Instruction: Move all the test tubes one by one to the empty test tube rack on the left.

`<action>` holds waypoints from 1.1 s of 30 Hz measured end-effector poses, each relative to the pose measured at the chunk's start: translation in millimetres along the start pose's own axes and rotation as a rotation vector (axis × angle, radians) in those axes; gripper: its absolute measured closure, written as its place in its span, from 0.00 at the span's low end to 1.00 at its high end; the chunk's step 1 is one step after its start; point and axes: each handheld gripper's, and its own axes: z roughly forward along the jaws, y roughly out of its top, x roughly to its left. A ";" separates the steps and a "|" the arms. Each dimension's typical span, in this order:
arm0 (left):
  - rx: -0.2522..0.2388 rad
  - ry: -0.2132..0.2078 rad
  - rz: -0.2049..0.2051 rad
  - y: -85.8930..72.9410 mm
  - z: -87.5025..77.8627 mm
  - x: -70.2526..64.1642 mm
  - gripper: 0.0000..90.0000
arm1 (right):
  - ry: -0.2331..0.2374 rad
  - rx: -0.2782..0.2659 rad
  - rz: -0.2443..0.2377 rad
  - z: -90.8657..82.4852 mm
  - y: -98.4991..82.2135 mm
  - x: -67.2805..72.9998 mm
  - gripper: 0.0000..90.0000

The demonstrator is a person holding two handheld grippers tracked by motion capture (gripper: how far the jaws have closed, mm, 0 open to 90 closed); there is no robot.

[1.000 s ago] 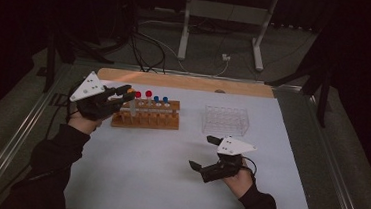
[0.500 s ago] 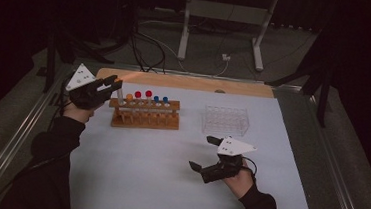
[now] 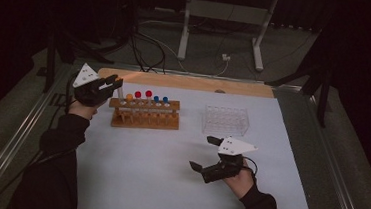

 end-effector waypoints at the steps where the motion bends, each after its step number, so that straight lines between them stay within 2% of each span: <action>1: 0.005 -0.002 -0.006 -2.4 1.6 0.3 0.80 | 0.002 0.000 0.002 -0.2 0.0 -0.1 0.00; 7: 0.027 0.001 -0.015 -14.1 8.9 -0.2 0.80 | 0.006 0.001 0.008 0.1 -0.4 -0.6 0.00; 22: 0.061 0.004 -0.070 -44.1 20.0 0.0 0.80 | 0.020 -0.003 0.018 -0.6 -0.2 -1.3 0.00; 28: 0.056 -0.001 -0.100 -51.9 22.0 1.7 0.80 | 0.019 -0.004 0.018 -1.1 -0.1 -2.0 0.00; 33: 0.047 0.004 -0.103 -54.8 23.7 0.9 0.80 | 0.019 -0.002 0.017 -1.1 -0.5 -2.1 0.00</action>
